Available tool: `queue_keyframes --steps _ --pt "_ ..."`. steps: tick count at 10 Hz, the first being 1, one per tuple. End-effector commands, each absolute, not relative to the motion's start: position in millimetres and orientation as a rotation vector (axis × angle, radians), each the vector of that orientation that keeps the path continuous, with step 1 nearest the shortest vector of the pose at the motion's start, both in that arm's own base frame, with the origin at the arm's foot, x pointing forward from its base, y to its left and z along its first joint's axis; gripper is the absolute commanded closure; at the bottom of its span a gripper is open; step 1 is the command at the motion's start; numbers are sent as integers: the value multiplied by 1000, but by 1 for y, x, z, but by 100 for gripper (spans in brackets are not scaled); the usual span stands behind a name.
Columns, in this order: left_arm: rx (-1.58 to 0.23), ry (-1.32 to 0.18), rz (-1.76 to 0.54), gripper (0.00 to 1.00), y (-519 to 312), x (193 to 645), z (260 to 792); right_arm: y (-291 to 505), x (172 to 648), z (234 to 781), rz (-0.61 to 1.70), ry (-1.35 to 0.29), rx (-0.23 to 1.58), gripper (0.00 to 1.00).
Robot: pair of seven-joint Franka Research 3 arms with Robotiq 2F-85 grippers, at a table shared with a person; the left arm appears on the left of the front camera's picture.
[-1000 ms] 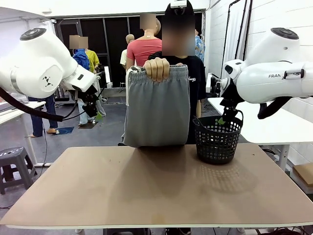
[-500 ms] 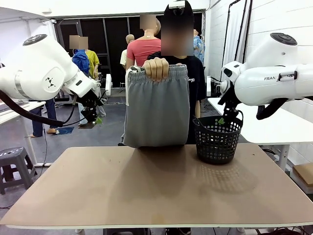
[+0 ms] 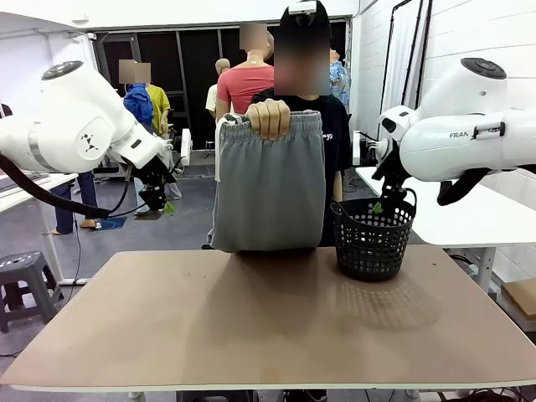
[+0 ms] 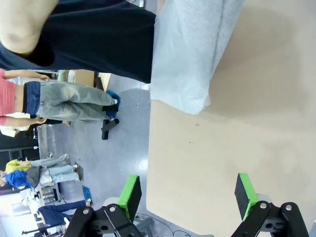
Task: Fold the training pants.
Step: Grab both ends of the Training pants handed by a person.
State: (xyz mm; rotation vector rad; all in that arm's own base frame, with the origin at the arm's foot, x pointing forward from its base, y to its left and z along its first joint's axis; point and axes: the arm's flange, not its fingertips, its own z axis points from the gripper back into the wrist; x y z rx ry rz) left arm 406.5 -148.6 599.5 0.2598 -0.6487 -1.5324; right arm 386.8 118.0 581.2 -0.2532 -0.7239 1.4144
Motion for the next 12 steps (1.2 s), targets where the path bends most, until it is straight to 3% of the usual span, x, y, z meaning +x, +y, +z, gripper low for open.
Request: queue_keyframes --steps 1,7,12 --pt "200 -678 -1638 0 -151 426 593 124 408 566 1429 -808 -177 0" --pt "165 -791 -1758 0 -155 449 575 128 428 549 1549 -905 -56 0" --pt "-87 -968 -1786 0 -161 447 574 128 432 546 1589 -1043 119 0"
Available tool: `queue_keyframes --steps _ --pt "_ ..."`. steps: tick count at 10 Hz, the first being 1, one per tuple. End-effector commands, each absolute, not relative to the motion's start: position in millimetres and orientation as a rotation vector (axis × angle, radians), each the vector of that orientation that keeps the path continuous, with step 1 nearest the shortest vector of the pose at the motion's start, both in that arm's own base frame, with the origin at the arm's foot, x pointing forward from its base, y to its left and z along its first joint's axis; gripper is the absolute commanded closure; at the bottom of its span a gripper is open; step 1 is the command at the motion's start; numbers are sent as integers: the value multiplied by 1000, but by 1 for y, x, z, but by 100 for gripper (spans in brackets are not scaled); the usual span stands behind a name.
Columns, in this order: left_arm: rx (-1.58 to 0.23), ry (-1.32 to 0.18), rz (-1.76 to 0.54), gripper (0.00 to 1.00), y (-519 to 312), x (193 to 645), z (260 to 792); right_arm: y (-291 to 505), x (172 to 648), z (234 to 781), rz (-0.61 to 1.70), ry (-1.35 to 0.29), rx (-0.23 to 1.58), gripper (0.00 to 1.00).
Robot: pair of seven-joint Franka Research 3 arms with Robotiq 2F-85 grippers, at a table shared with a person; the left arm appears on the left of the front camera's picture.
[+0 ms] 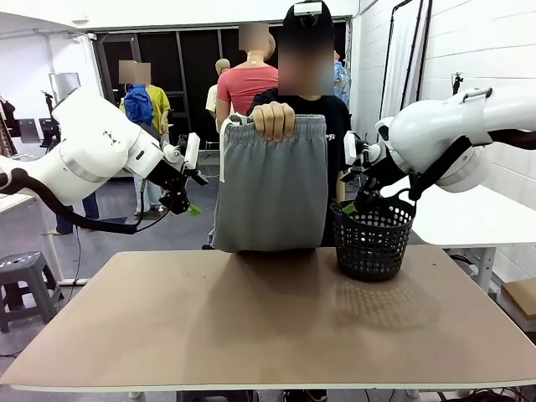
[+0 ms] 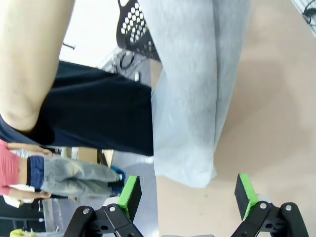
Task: Fold the training pants.
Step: Grab both ends of the Training pants handed by a person.
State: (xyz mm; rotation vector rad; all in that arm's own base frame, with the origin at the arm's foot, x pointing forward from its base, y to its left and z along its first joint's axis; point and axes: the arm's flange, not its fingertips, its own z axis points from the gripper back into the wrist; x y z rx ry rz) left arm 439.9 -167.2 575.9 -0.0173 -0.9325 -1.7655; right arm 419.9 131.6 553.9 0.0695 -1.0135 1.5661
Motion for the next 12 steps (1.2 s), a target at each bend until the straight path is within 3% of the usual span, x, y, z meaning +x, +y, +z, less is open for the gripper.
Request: queue_keyframes --steps 1,12 --pt "-105 -990 -1781 0 -163 445 574 128 430 545 1593 -1073 148 0" --pt "-379 -1242 -1690 0 -188 430 571 151 424 539 1662 -1219 458 0"
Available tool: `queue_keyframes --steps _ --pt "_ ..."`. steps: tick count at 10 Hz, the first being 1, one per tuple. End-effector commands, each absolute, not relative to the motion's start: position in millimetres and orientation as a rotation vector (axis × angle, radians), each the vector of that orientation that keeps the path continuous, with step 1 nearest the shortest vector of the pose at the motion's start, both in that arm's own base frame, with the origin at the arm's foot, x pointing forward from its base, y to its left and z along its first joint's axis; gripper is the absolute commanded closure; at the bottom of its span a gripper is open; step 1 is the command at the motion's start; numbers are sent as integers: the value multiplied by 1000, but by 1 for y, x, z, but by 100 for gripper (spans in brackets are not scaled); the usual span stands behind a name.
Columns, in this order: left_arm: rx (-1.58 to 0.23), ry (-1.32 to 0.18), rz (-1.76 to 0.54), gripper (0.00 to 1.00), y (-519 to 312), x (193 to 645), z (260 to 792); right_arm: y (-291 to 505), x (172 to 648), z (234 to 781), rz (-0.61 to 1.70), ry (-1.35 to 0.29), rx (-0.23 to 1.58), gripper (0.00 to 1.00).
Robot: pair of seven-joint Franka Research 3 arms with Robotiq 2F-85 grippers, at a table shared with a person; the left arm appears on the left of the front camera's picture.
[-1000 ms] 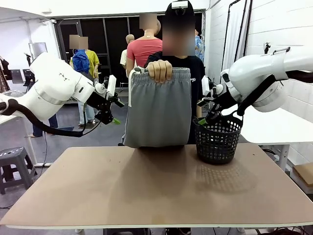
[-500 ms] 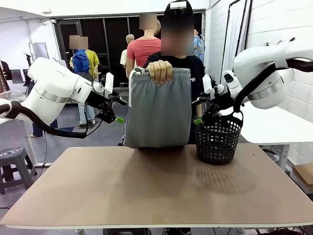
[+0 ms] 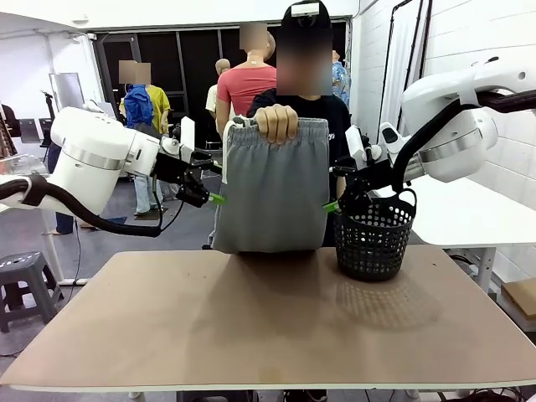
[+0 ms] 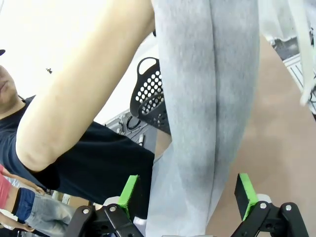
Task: Fold the training pants.
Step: Grab both ends of the Training pants handed by a person.
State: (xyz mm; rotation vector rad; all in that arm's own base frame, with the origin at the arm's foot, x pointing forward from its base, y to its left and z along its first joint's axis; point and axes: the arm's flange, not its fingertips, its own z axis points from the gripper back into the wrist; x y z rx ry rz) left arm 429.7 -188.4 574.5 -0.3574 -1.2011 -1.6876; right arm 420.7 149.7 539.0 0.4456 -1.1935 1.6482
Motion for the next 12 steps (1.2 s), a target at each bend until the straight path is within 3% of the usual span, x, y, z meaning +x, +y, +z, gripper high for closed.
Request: queue_keyframes --steps 1,12 --pt "-384 -1253 -1663 0 -192 428 572 153 423 540 1667 -1234 486 0" --pt "-719 -1275 -1545 0 -227 402 585 174 403 557 1690 -1439 766 0"
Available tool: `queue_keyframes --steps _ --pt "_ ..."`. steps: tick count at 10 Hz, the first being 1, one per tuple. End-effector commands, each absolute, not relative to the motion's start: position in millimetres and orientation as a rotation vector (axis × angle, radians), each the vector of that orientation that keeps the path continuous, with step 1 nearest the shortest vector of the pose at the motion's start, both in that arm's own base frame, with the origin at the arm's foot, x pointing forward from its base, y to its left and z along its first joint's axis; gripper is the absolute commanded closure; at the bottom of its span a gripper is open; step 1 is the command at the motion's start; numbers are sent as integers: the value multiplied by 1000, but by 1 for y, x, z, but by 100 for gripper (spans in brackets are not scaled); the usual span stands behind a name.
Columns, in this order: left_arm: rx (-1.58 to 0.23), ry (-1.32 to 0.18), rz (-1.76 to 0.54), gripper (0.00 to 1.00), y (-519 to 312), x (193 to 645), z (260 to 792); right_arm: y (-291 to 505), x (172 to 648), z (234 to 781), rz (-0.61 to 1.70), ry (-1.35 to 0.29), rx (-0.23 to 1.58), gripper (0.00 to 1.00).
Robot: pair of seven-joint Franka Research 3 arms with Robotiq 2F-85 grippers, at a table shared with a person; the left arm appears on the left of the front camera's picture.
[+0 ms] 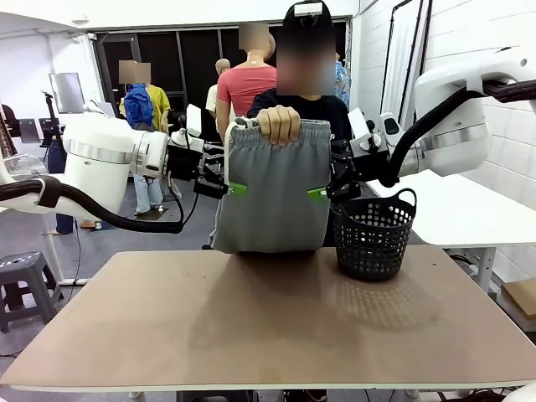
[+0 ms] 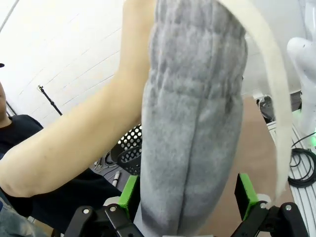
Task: Fold the training pants.
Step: Grab both ends of the Training pants handed by a person.
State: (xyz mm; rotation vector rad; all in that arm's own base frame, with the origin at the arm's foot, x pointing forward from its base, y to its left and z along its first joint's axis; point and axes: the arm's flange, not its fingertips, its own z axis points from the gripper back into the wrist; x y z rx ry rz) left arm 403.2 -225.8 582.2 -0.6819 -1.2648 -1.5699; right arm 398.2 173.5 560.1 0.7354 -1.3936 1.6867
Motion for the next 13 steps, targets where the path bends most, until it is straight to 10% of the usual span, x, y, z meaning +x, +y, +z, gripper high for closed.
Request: queue_keyframes --steps 1,8,13 --pt "-719 -1274 -1552 0 -232 402 587 174 403 557 1690 -1447 787 0" --pt "-800 -1307 -1586 0 -248 394 600 173 410 562 1658 -1481 902 0" --pt "-835 -1253 -1497 93 -250 405 592 167 419 563 1547 -1441 970 100"
